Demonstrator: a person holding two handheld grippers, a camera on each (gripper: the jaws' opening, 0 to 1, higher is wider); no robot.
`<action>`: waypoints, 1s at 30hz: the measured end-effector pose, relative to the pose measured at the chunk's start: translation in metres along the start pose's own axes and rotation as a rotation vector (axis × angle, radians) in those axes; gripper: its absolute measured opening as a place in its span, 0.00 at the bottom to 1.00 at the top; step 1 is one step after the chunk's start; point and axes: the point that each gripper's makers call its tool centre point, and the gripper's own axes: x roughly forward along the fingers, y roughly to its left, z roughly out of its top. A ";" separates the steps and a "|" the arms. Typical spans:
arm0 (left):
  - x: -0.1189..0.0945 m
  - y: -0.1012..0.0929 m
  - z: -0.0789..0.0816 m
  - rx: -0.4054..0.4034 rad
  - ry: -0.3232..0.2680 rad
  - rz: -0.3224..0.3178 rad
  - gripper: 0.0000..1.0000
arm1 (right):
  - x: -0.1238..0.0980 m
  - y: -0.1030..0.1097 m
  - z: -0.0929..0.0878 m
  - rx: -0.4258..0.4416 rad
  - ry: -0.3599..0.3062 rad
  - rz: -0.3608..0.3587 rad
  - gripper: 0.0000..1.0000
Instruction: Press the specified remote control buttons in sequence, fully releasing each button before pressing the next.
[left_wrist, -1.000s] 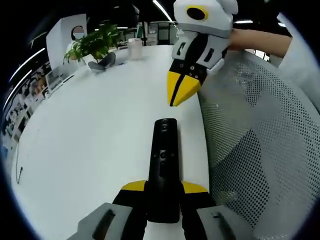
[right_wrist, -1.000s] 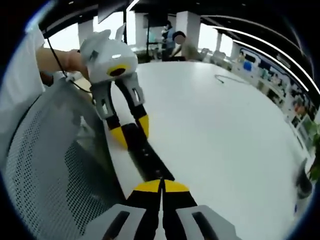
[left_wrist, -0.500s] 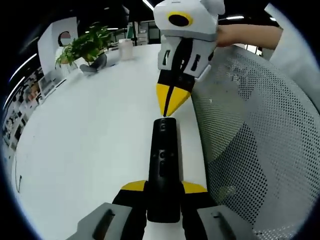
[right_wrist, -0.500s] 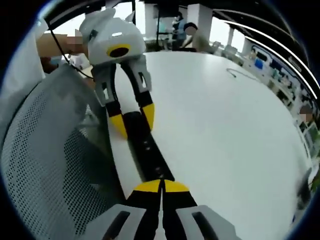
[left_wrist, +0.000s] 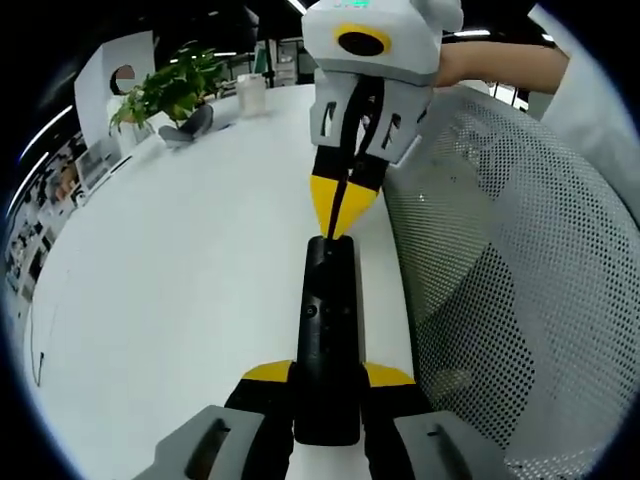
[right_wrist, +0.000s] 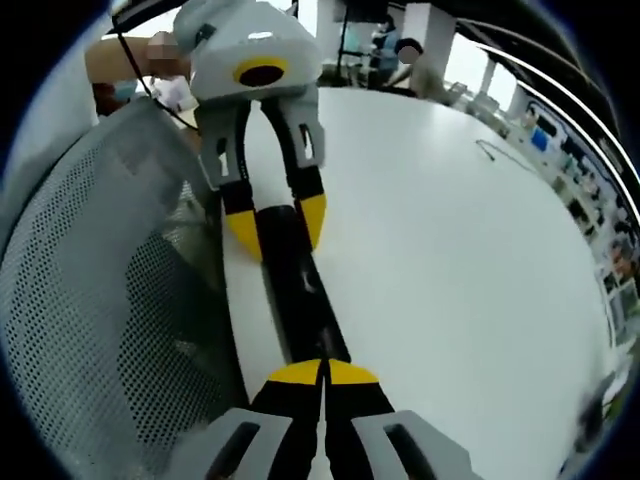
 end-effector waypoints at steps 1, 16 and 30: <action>0.000 0.000 0.000 -0.002 0.004 -0.001 0.24 | 0.001 0.000 0.000 -0.009 0.015 0.008 0.00; 0.001 0.000 0.000 0.000 0.029 -0.004 0.24 | 0.003 -0.001 0.001 -0.097 0.103 0.097 0.00; 0.003 0.001 -0.001 -0.062 0.080 0.035 0.24 | 0.002 0.000 -0.001 -0.174 0.035 0.173 0.00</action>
